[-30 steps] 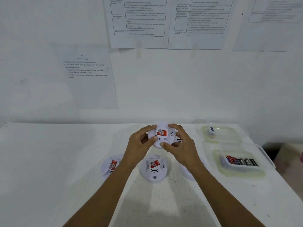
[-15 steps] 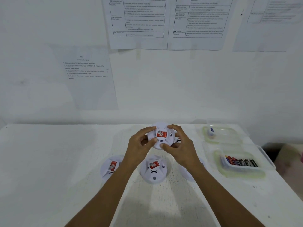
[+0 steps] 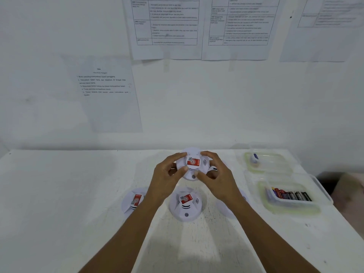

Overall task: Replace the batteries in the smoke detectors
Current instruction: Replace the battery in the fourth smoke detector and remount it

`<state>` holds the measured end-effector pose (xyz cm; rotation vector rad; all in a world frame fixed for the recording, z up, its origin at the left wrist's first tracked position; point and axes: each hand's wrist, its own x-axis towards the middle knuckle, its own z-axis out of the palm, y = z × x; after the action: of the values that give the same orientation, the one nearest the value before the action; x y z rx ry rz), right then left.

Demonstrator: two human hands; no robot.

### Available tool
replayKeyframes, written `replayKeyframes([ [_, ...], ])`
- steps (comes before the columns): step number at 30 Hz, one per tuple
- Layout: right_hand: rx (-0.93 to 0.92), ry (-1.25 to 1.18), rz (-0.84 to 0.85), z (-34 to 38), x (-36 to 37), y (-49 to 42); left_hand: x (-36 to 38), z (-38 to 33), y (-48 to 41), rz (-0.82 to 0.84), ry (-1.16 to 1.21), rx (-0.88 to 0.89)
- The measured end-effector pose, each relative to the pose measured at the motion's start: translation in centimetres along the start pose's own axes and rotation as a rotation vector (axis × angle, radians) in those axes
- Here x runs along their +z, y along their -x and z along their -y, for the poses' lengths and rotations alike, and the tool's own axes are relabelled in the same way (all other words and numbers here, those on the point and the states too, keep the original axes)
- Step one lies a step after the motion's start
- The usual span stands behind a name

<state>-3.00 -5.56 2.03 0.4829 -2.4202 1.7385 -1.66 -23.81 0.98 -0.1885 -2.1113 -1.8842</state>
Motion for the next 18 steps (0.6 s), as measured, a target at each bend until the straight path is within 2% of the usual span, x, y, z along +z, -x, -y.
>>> replayKeyframes([
  [7,-0.010,-0.088,0.069,1.03,-1.18,-0.17,-0.45,-0.17,0.07,0.020,0.009,0.005],
  [18,0.003,-0.077,0.068,0.90,-1.09,-0.32,-0.63,-0.04,0.08,0.027,0.017,0.020],
])
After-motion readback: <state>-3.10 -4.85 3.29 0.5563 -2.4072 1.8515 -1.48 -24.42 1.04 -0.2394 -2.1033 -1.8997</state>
